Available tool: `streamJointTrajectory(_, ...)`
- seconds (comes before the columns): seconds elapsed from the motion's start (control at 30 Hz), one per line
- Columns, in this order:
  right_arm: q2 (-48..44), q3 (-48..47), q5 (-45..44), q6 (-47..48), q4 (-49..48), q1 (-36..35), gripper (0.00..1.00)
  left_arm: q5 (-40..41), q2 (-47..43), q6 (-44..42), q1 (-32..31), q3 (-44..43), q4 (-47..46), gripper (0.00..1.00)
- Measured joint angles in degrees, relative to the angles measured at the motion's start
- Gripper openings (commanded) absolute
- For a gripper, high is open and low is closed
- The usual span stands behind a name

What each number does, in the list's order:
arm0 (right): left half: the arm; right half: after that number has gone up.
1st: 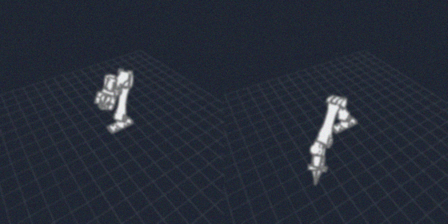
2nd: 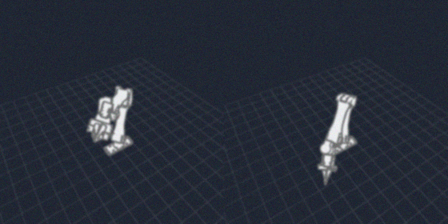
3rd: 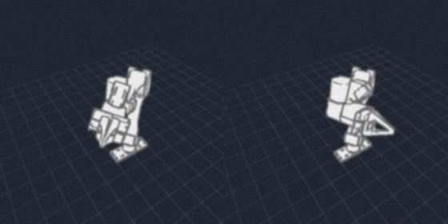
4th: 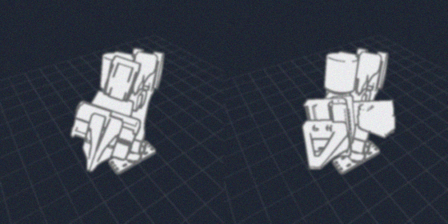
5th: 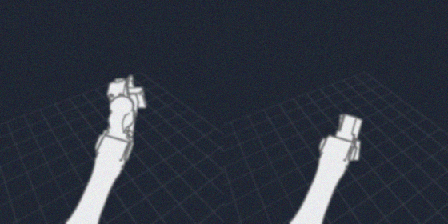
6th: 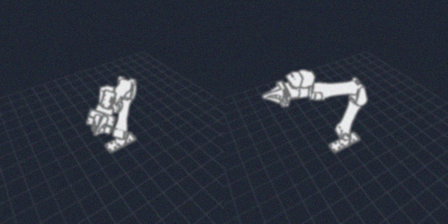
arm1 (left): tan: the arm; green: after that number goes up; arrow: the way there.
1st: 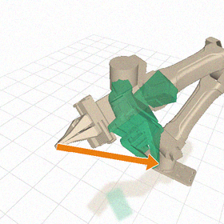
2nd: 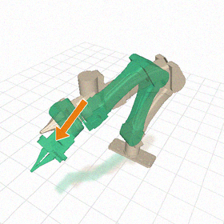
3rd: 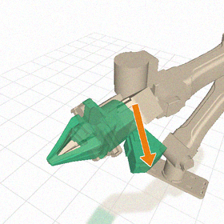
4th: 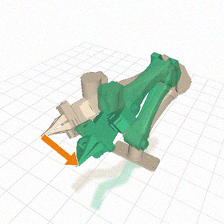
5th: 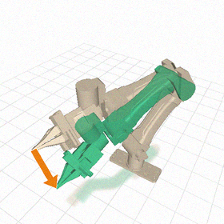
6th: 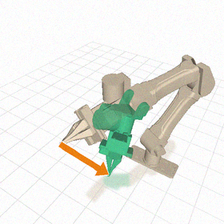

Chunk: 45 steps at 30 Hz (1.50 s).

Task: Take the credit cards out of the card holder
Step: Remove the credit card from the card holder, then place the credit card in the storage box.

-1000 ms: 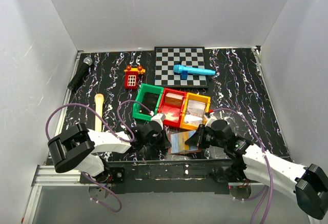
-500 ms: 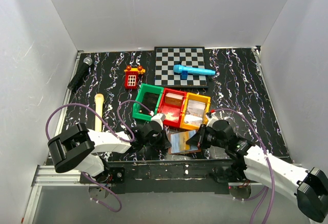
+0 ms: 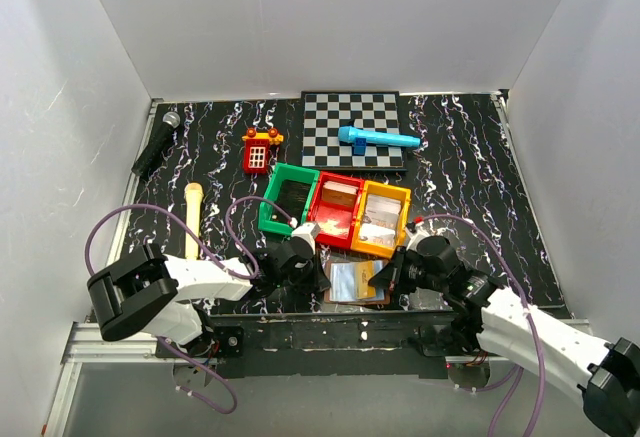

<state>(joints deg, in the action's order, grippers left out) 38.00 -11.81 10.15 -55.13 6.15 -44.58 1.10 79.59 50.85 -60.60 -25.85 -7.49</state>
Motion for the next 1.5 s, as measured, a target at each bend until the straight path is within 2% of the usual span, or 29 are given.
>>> streamJointTrajectory(0.3, -5.92, -3.78, -1.29, 2.10, 9.03, 0.00, 0.01, 0.04, -0.50, -0.07, 0.00, 0.04, 0.59, 0.01)
streamJointTrajectory(0.33, -6.40, -4.85, -1.33, 2.67, 10.36, 0.00, 0.01, 0.07, -0.87, -0.24, 0.00, 0.04, 1.29, 0.06)
streamJointTrajectory(0.4, -6.58, -7.17, -1.40, 3.28, 12.22, 0.00, 0.01, 0.15, -1.84, -0.87, 0.00, 0.02, 2.99, 0.23)
streamJointTrajectory(0.5, -6.40, -11.26, -1.27, 4.42, 13.94, 0.00, 0.01, 0.13, -3.45, -2.29, 0.00, -0.81, 5.79, 0.44)
streamJointTrajectory(0.6, -5.68, -14.58, -0.98, 5.46, 14.82, 0.11, 0.01, 0.28, -4.66, -3.96, -0.02, -2.62, 9.57, 0.57)
streamJointTrajectory(0.7, -4.57, -16.79, -0.96, 6.29, 15.63, 0.22, 0.01, 0.59, -6.19, -5.03, -0.02, -4.55, 13.05, 0.64)
streamJointTrajectory(0.9, -0.42, -22.12, -1.42, 10.19, 21.40, 0.22, 0.01, 2.91, -13.90, -6.51, 0.00, -9.07, 19.26, 0.66)
streamJointTrajectory(1.03, 3.19, -27.96, -1.18, 15.12, 25.57, 0.22, 0.01, 6.71, -22.84, -6.05, 0.00, -9.42, 22.80, 0.65)
streamJointTrajectory(1.13, 5.51, -32.37, 1.77, 19.65, 27.61, 0.22, 0.01, 9.07, -33.86, -6.08, 0.24, -6.62, 22.16, 0.76)
streamJointTrajectory(1.2, 7.32, -35.12, 5.73, 22.69, 28.26, 0.24, 0.01, 9.20, -41.42, -6.73, 0.52, -4.13, 21.79, 0.79)
streamJointTrajectory(1.37, 12.76, -40.15, 18.84, 28.35, 29.38, -0.15, 0.01, 3.43, -56.33, -11.91, 1.03, 0.72, 17.16, 0.80)
streamJointTrajectory(1.5, 15.50, -40.59, 25.59, 30.40, 29.81, -3.08, 0.01, -5.27, -58.25, -15.23, 1.22, 1.79, 12.15, 0.72)
